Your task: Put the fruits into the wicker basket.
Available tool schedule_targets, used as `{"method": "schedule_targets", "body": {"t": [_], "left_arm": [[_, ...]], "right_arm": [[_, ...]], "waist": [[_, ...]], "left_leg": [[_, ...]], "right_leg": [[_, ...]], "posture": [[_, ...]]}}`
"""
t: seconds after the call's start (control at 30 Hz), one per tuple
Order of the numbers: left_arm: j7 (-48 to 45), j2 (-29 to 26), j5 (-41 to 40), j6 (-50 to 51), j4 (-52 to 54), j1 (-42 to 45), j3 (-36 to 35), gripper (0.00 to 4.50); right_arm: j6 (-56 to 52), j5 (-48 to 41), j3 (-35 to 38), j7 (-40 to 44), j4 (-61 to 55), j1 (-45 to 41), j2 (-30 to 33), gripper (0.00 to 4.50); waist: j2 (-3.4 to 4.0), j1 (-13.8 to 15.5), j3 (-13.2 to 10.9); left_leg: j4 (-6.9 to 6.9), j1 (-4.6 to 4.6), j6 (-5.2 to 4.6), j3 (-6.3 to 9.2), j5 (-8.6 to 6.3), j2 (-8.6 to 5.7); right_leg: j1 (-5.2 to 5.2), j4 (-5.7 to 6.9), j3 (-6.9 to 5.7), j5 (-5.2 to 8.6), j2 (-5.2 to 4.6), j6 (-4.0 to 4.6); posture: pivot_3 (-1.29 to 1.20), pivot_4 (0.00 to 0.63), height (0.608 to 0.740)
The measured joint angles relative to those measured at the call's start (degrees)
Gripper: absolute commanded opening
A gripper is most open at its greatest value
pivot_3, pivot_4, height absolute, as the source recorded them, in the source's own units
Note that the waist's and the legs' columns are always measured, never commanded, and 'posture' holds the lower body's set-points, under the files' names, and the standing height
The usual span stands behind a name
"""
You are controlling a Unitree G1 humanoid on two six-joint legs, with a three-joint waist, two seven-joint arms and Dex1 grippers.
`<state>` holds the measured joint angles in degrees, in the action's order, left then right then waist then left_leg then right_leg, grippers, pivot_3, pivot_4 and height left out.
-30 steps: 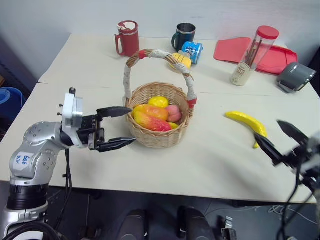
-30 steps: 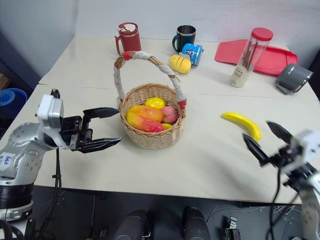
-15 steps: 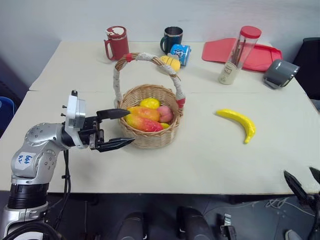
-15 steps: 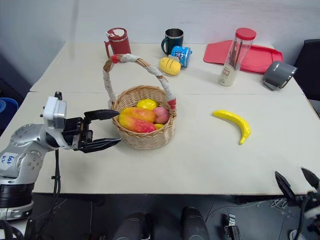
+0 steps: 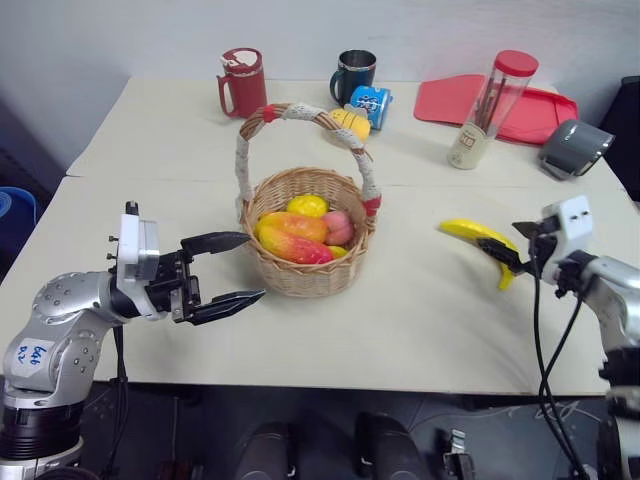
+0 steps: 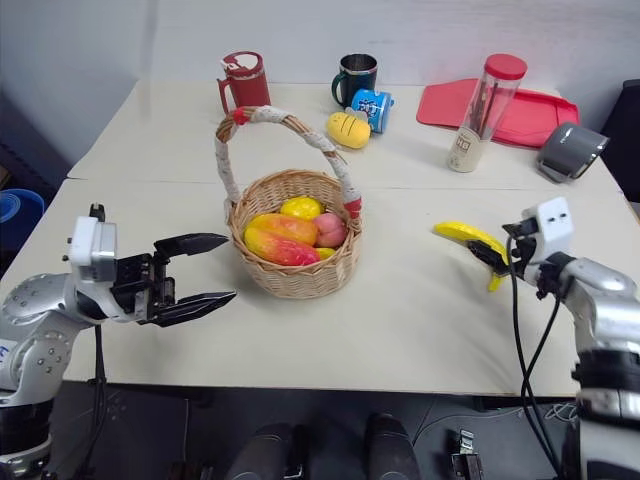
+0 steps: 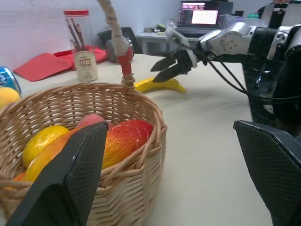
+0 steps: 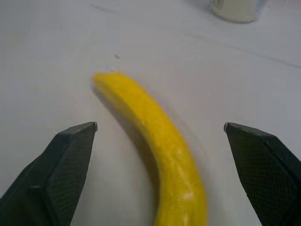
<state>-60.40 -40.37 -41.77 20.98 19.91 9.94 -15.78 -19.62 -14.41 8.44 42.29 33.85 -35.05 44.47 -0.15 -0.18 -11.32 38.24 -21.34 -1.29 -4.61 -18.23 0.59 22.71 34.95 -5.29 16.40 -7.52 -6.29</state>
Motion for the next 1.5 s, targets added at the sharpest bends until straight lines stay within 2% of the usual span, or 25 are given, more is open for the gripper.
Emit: {"method": "schedule_targets", "body": {"t": [0.07, 0.17, 0.3, 0.47, 0.5, 0.6, 0.7, 0.8, 0.87, 0.9, 0.97, 1.03, 1.07, 1.17, 1.27, 1.37, 1.5], "left_arm": [[0.89, -0.01, 0.46, -0.54, 0.57, -1.11, -0.23, 4.5], [1.58, -0.01, 0.8, -1.16, 1.86, -3.52, -1.2, 4.5], [2.1, -0.02, 0.81, -1.49, 2.11, -4.69, -1.92, 4.5], [2.31, -0.02, 0.85, -2.02, 2.08, -5.35, -2.24, 4.5], [2.36, -0.01, 0.88, -2.28, 2.02, -5.42, -2.27, 4.5], [2.99, 0.12, 1.29, -2.81, 1.62, -5.59, -2.45, 4.5], [4.24, 1.23, 1.56, -3.52, 1.09, -6.2, -3.61, 4.5], [4.51, 1.24, 1.61, -3.66, -0.61, -7.98, -5.09, 4.5], [4.52, 1.25, 1.62, -3.86, -1.06, -8.56, -5.83, 4.5], [4.64, 1.32, 1.59, -4.24, -1.13, -9.42, -6.76, 4.5], [5.83, 2.17, 1.46, -4.52, -2.09, -10.57, -8.34, 4.5], [6.69, 2.27, 1.18, -4.07, -1.59, -12.51, -9.26, 4.5], [6.89, 2.27, 1.07, -3.71, -1.07, -13.04, -9.38, 4.5], [7.1, 1.65, 0.52, -3.11, 0.23, -15.43, -11.23, 4.5], [7.72, 1.57, 0.2, -2.61, 0.67, -16.09, -12.71, 4.5], [8.99, 1.66, -0.57, -2.18, 2.71, -16.76, -13.46, 4.5], [10.38, 1.89, -0.95, -1.46, 5.07, -17.71, -13.39, 4.5]], "right_arm": [[1.48, 2.75, -1.57, -0.76, 6.74, -4.07, -0.01, 4.48], [2.04, 4.5, -2.54, 1.18, 12.2, -6.3, 0.09, 3.87], [1.5, 4.68, -2.96, 5.09, 13.65, -7.35, 0.1, 2.47], [0.17, 2.64, -1.97, 11.94, 11.42, -5.18, 1.22, 0.99], [-0.52, 1.36, -1.21, 14.7, 9.04, -3.34, 2.03, 0.84], [-3.89, -3.34, 0.15, 22.01, -1.81, 3.01, 5.06, 0.84], [-13.79, -14.49, 3.83, 29.64, -22.02, 11.62, 8.84, 0.84], [-26.3, -27.31, 5.85, 32.46, -39.84, 15.33, 11.69, 0.84], [-32.1, -34.1, 6.15, 30.6, -48.69, 15.21, 11.53, 0.84], [-34.7, -36.94, 5.51, 27.5, -52.01, 13.73, 9.37, 0.84], [-38.74, -40.44, 1.39, 16.93, -57.57, 7.27, -0.27, 0.84], [-41.01, -39.85, -4.16, 7.11, -59.01, 1.68, -9.16, 0.84], [-41.63, -39.58, -5.71, 3.37, -59.03, -0.21, -12.38, 0.84], [-42.89, -37.43, -8.77, -12.54, -56.69, -8.21, -28.18, 0.84], [-42.84, -35.78, -10.74, -18.2, -55.85, -10.63, -32.45, 0.84], [-40.8, -30.24, -12.72, -25.27, -53.52, -12.21, -37.37, 0.84], [-37.8, -23.26, -14.48, -31.4, -51.71, -13.41, -39.71, 0.84]], "waist": [[0.0, 0.07, 0.0], [0.0, -0.1, 0.0], [0.0, -0.13, 0.0], [0.01, 0.16, 0.0], [0.02, 0.16, -0.01], [0.07, 0.09, -0.03], [0.13, -0.07, -0.06], [0.1, -0.34, -0.07], [-0.04, -0.19, -0.1], [-0.09, -0.09, -0.07], [-0.16, -0.59, -0.03], [-0.16, -0.83, -0.04], [-0.15, -0.94, -0.03], [-0.21, -1.21, 0.01], [-0.32, -1.1, 0.08], [-0.41, -1.5, 0.13], [-0.42, -1.53, 0.14]], "left_leg": [[-0.01, -0.03, 0.0, -0.01, 0.0, 0.01], [-0.03, -0.1, 0.04, 0.01, -0.01, 0.11], [0.0, -0.09, 0.04, -0.01, -0.01, 0.11], [0.08, -0.08, 0.04, 0.03, -0.01, 0.1], [0.06, -0.08, 0.04, 0.03, -0.01, 0.1], [-0.02, -0.08, 0.05, 0.03, -0.02, 0.13], [-0.07, -0.06, 0.12, 0.03, -0.07, 0.27], [-0.08, 0.07, 0.26, 0.03, -0.15, 0.41], [-0.07, 0.08, 0.31, 0.09, -0.23, 0.43], [-0.06, 0.12, 0.36, 0.09, -0.26, 0.43], [-0.08, 0.08, 0.6, 0.09, -0.37, 0.5], [-0.1, -0.01, 0.72, 0.11, -0.3, 0.5], [-0.1, -0.16, 0.72, 0.08, -0.25, 0.48], [-0.01, -1.06, 0.57, 0.1, 0.12, 0.39], [0.03, -1.3, 0.41, 0.1, 0.17, 0.23], [0.06, -1.36, 0.14, -0.14, 0.13, 0.03], [0.13, -1.34, 0.04, -0.35, 0.14, 0.08]], "right_leg": [[0.01, 0.01, 0.0, 0.0, 0.01, 0.0], [0.01, 0.03, -0.05, 0.0, 0.04, 0.0], [0.0, 0.04, -0.04, -0.01, 0.1, -0.02], [0.0, -0.01, -0.07, -0.01, 0.06, -0.02], [0.01, 0.01, -0.06, -0.01, 0.05, -0.02], [0.0, 0.06, -0.07, -0.02, 0.03, -0.03], [0.01, 0.03, -0.03, -0.02, 0.0, -0.04], [-0.01, -0.04, -0.02, 0.0, 0.05, 0.02], [-0.02, -0.09, -0.06, 0.0, 0.04, 0.1], [-0.02, -0.09, -0.03, -0.01, 0.01, 0.13], [0.03, -0.11, 0.21, -0.1, 0.0, 0.27], [0.22, 0.0, 0.38, -0.08, 0.0, 0.35], [0.46, 0.07, 0.46, -0.08, 0.0, 0.36], [1.46, 0.73, 0.44, -0.08, -0.02, 0.39], [1.65, 0.85, 0.1, -0.07, -0.02, 0.39], [1.7, 0.83, -0.18, -0.13, -0.08, 0.28], [1.71, 0.76, -0.23, -0.17, -0.09, 0.22]], "posture": [[0.0, 0.15, 0.74], [0.0, 0.15, 0.74], [0.0, 0.15, 0.74], [0.0, 0.15, 0.74], [0.0, 0.15, 0.74], [0.0, 0.15, 0.74], [0.0, 0.15, 0.74], [0.0, 0.15, 0.74], [0.0, 0.15, 0.74], [0.0, 0.15, 0.74], [0.0, 0.15, 0.74], [0.0, 0.15, 0.74], [0.0, 0.15, 0.74], [0.0, 0.15, 0.74], [0.0, 0.15, 0.74], [0.0, 0.15, 0.74], [0.0, 0.15, 0.74]]}}
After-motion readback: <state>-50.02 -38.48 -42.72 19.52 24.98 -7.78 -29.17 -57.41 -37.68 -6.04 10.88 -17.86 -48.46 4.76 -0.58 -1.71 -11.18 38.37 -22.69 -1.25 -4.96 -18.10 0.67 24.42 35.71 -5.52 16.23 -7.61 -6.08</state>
